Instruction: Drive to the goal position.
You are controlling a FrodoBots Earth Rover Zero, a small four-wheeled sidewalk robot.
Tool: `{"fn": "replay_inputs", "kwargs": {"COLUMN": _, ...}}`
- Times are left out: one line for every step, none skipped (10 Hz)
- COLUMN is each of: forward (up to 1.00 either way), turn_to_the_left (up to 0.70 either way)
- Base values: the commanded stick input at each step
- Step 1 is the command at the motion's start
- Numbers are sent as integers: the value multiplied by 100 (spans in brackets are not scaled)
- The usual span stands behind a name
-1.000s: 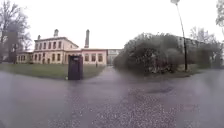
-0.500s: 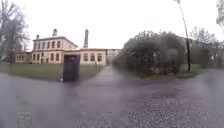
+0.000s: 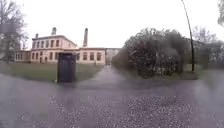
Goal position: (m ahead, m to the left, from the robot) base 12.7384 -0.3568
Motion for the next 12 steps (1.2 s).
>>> {"fn": "replay_inputs", "kwargs": {"forward": 85, "turn_to_the_left": 0}}
{"fn": "replay_inputs", "kwargs": {"forward": 85, "turn_to_the_left": 0}}
{"fn": "replay_inputs", "kwargs": {"forward": 85, "turn_to_the_left": 0}}
{"fn": "replay_inputs", "kwargs": {"forward": 85, "turn_to_the_left": 0}}
{"fn": "replay_inputs", "kwargs": {"forward": 85, "turn_to_the_left": 8}}
{"fn": "replay_inputs", "kwargs": {"forward": 85, "turn_to_the_left": 27}}
{"fn": "replay_inputs", "kwargs": {"forward": 85, "turn_to_the_left": 34}}
{"fn": "replay_inputs", "kwargs": {"forward": 85, "turn_to_the_left": 7}}
{"fn": "replay_inputs", "kwargs": {"forward": 85, "turn_to_the_left": 0}}
{"fn": "replay_inputs", "kwargs": {"forward": 85, "turn_to_the_left": 0}}
{"fn": "replay_inputs", "kwargs": {"forward": 85, "turn_to_the_left": 0}}
{"fn": "replay_inputs", "kwargs": {"forward": 85, "turn_to_the_left": 0}}
